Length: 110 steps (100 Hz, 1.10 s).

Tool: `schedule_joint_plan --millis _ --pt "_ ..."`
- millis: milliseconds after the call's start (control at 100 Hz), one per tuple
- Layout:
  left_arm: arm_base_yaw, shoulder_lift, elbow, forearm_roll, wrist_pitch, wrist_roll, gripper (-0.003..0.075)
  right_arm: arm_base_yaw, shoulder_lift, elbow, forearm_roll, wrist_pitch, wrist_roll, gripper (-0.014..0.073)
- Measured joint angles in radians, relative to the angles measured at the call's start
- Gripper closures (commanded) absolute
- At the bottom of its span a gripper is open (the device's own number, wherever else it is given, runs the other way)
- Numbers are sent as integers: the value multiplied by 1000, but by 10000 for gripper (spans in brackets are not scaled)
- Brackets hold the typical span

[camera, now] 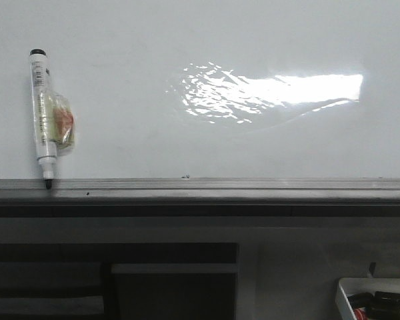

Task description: Write number 4 on whiteboard

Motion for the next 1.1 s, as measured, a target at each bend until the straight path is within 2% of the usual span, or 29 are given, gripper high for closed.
schedule_joint_plan --millis 570,750,1100 --pt "0 0 0 0 -2 0 741 0 0 0 0 0 0 655" --pt "0 0 0 71 -10 2 741 0 0 0 0 0 0 655" --pt "0 0 0 94 -55 3 741 0 0 2 2 -34 0 655"
